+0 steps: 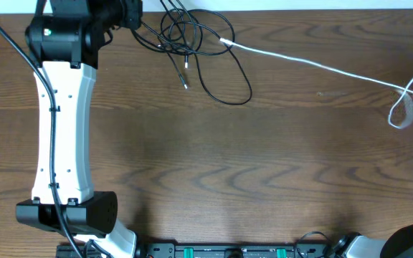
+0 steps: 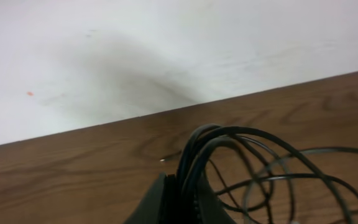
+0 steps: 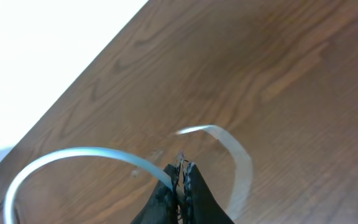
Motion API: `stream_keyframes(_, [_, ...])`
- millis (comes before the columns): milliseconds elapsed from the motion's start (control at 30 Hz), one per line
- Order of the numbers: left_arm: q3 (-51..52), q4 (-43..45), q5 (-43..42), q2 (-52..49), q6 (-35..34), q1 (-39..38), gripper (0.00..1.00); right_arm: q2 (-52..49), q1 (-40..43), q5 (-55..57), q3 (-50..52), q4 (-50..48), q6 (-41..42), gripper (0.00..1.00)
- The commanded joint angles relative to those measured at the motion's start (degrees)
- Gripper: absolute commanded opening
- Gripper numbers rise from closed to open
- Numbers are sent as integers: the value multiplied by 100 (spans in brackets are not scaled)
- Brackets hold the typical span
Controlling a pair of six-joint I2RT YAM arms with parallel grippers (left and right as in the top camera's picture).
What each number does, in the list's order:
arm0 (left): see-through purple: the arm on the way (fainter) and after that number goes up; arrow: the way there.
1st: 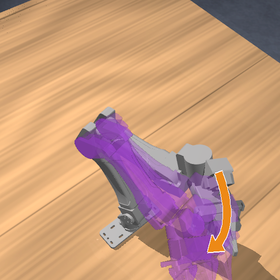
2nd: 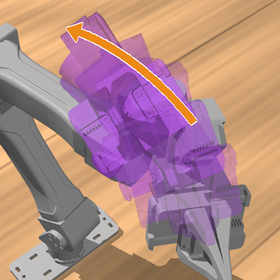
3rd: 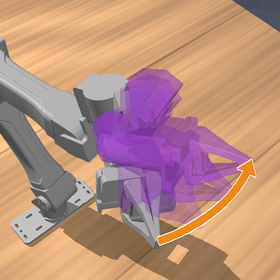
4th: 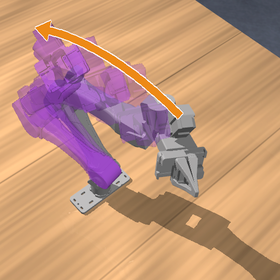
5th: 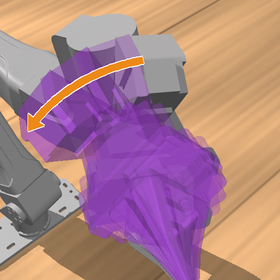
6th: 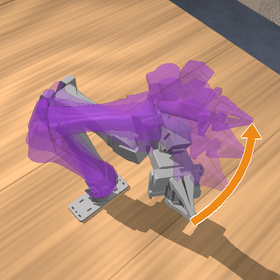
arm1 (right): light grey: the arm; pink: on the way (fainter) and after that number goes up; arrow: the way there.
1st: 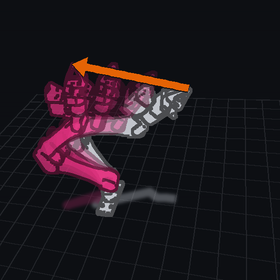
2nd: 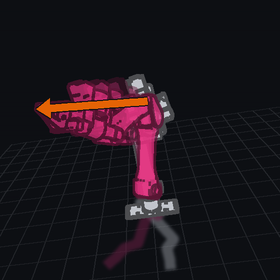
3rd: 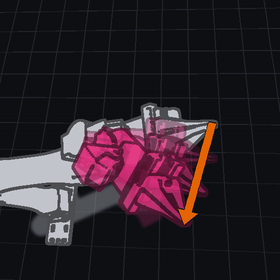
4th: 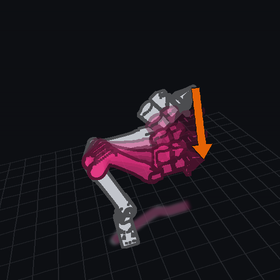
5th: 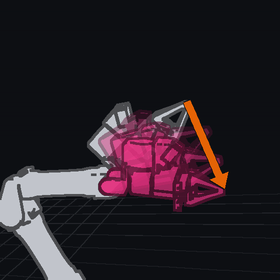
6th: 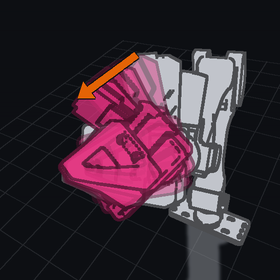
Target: Untangle cables
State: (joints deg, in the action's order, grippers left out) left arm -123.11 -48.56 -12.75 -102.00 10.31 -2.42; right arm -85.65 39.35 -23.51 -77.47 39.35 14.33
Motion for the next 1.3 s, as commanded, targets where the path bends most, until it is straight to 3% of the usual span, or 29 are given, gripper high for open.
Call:
stream_keyframes(0, [-74, 85, 319, 105, -17, 249, 8, 2, 192, 345, 2, -9, 175, 1])
stream_keyframes(233, [-74, 74, 321, 105, -79, 483, 8, 2, 420, 409, 2, 74, 238, 1])
stream_keyframes(433, [-74, -26, -37, 105, -101, 407, 8, 2, 109, 170, 2, 79, 39, 1])
stream_keyframes(933, [-74, -133, -369, 107, -116, -483, 8, 2, -2920, 256, 2, -282, 46, 1])
stream_keyframes(1267, [-74, -153, -378, 105, -118, -643, 8, 2, -3958, 643, 2, -374, 151, 1])
